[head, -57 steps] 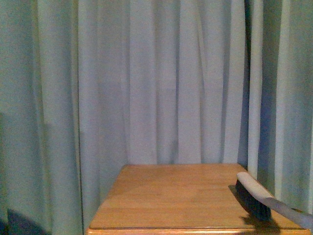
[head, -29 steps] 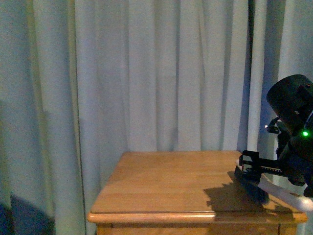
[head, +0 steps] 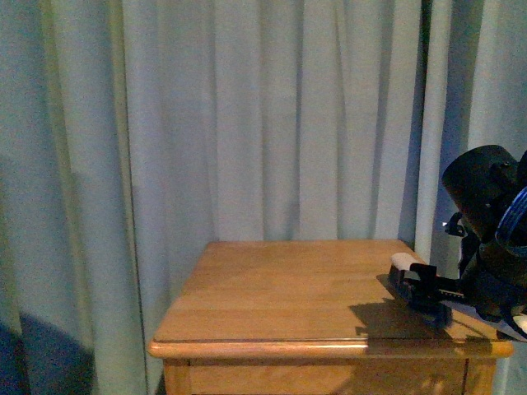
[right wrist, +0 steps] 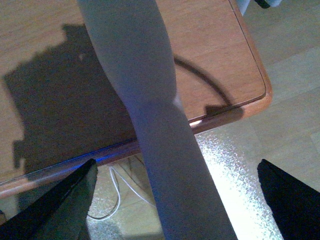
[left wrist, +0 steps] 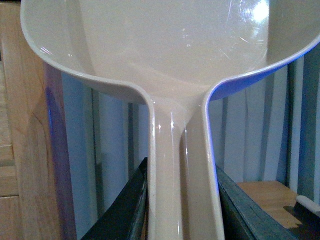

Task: Clean up trash

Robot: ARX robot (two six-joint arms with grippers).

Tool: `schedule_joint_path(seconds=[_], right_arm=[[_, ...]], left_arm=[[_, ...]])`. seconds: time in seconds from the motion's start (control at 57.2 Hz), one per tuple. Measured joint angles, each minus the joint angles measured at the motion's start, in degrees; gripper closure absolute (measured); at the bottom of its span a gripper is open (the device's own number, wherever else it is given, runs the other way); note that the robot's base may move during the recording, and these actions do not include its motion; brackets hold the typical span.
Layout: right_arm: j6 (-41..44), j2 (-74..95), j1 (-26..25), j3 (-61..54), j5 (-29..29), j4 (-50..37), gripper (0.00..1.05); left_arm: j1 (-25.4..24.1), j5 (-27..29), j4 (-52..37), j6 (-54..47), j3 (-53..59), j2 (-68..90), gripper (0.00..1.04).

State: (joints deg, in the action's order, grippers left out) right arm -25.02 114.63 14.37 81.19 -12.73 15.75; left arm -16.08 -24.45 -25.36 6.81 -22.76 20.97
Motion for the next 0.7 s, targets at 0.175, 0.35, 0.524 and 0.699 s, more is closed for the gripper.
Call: schedule_joint_path(seconds=[0.175, 0.35, 0.524, 0.699], right_arm=[[0.20, 0.04, -0.13, 0.00, 0.37, -0.79, 0.50], [0.83, 0.04, -0.13, 0.00, 1.64, -2.23, 0.76], [1.62, -0.39, -0.13, -1.09, 2.25, -4.00, 0.84], [4.44, -5.75, -0.13, -7.10, 1.57, -10.51, 0.84]], left_arm=[[0.00, 0.00, 0.00, 0.00, 0.00, 0.00, 0.77], [0.00, 0.00, 0.00, 0.00, 0.00, 0.00, 0.77], [0.00, 0.00, 0.00, 0.00, 0.00, 0.00, 0.77], [0.00, 0.00, 0.00, 0.00, 0.00, 0.00, 0.77]])
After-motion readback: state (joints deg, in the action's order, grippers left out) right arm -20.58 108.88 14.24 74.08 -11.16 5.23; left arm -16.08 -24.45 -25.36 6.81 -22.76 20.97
